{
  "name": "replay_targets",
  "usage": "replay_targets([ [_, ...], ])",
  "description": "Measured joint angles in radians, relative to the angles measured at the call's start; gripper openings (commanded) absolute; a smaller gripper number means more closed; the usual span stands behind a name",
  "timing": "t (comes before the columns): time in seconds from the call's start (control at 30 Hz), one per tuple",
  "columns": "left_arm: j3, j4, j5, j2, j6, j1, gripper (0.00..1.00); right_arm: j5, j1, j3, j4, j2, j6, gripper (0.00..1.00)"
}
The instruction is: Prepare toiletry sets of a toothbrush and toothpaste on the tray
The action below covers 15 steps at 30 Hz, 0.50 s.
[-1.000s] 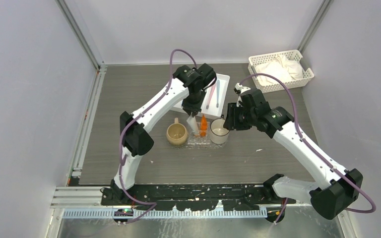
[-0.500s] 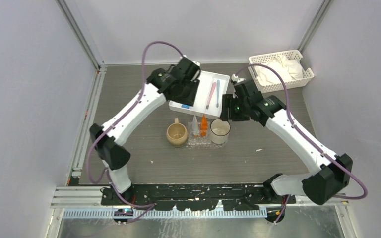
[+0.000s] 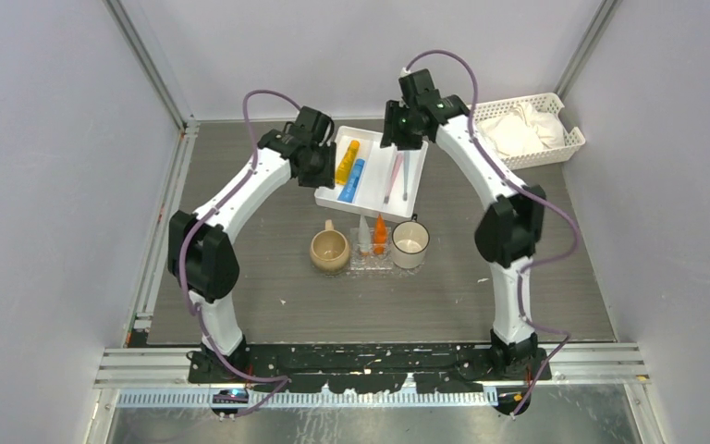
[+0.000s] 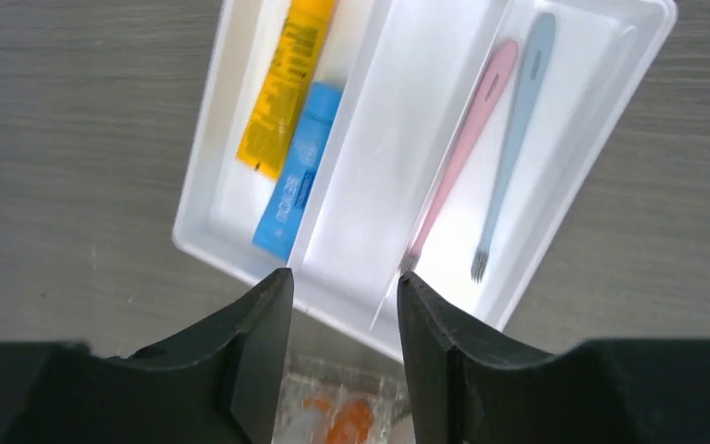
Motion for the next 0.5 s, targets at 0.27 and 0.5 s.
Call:
replay_targets([
  [0.27, -0.040, 0.103, 0.083, 0.025, 0.005, 0.029, 0.39, -0.002, -0.080, 0.114, -0.056, 0.330, 0.037, 0.45],
  [0.5, -0.092, 0.182, 0.143, 0.031, 0.009, 0.054, 0.38, -0.007, -0.153, 0.084, -0.040, 0.342, 0.051, 0.44],
])
